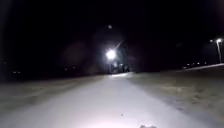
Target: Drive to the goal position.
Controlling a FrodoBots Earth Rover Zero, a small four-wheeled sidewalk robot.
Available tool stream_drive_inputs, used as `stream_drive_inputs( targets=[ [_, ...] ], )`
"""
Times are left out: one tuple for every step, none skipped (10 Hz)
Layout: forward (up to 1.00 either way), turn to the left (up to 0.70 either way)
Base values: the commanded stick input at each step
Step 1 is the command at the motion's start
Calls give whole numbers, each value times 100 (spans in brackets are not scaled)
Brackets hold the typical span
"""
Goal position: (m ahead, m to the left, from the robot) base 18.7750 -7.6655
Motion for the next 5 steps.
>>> stream_drive_inputs(
  targets=[
    [70, 0],
    [70, 0],
    [70, 0],
    [70, 0],
    [70, 0]
  ],
)
